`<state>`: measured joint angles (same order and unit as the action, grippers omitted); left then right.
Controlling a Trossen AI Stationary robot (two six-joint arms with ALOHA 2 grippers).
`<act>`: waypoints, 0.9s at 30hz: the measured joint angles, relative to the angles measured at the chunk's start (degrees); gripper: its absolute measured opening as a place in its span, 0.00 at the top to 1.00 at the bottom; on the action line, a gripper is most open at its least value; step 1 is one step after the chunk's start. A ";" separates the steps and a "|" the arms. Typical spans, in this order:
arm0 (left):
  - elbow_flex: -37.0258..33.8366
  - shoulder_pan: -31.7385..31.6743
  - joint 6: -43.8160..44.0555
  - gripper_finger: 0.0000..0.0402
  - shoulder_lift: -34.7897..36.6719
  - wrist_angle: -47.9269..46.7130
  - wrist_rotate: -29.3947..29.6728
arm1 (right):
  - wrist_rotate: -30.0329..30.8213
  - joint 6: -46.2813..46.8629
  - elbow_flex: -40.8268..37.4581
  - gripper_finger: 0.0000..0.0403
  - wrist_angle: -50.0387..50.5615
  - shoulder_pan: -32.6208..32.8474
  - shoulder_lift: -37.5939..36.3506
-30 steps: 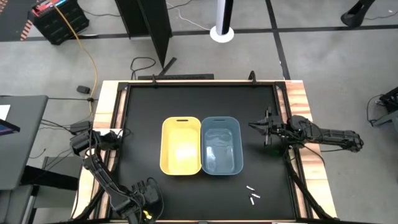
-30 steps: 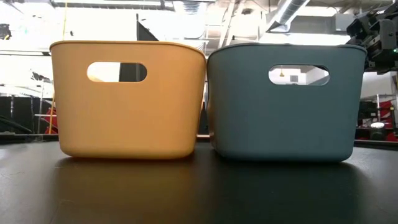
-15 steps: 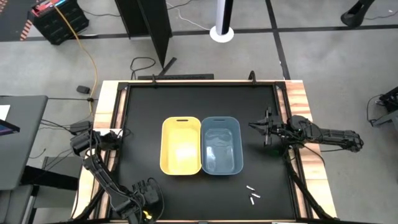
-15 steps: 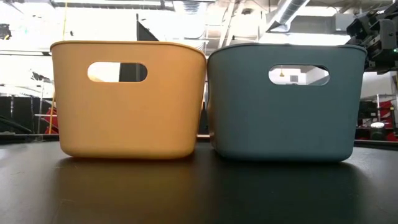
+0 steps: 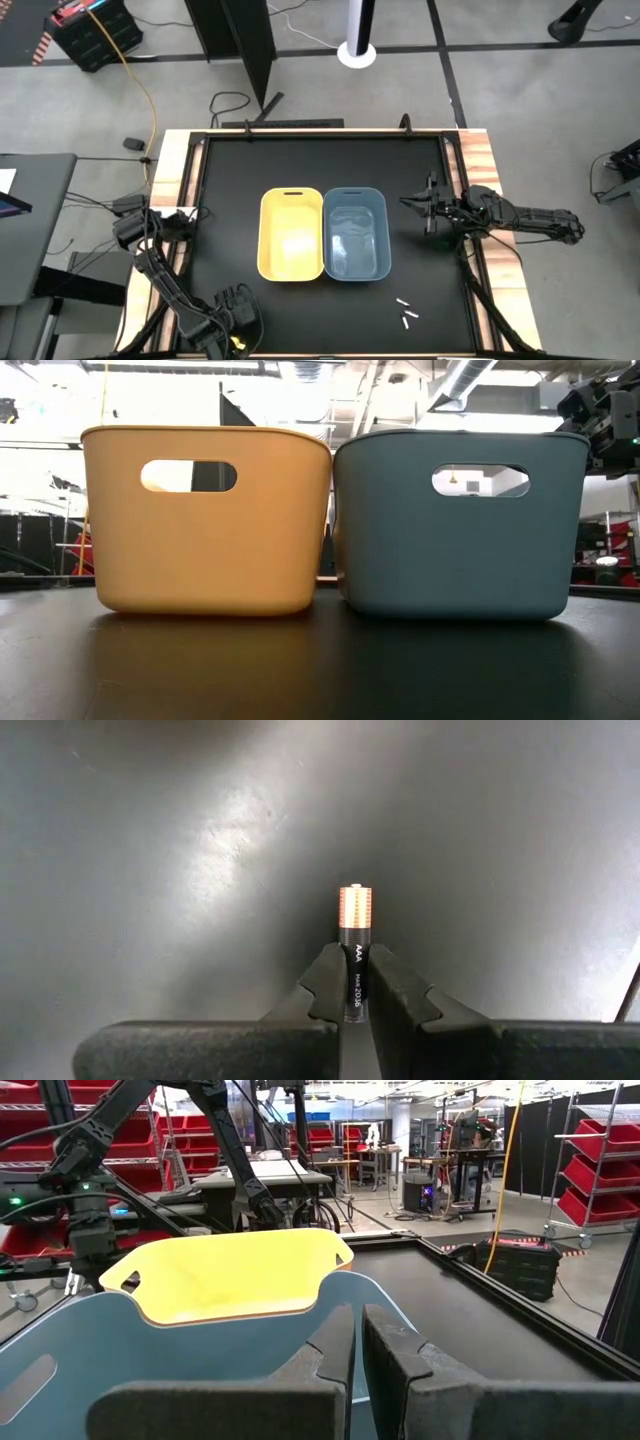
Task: Sort batteries
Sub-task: Put the right black battery into the yellow bin
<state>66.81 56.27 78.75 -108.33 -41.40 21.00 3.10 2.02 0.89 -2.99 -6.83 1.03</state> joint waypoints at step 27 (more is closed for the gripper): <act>-0.01 -0.04 -9.50 0.96 10.72 1.85 21.93 | 0.00 0.00 0.00 0.89 -0.02 0.00 0.00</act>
<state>66.80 56.23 69.25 -97.61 -39.55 42.93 3.09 2.02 0.89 -3.01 -6.83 1.04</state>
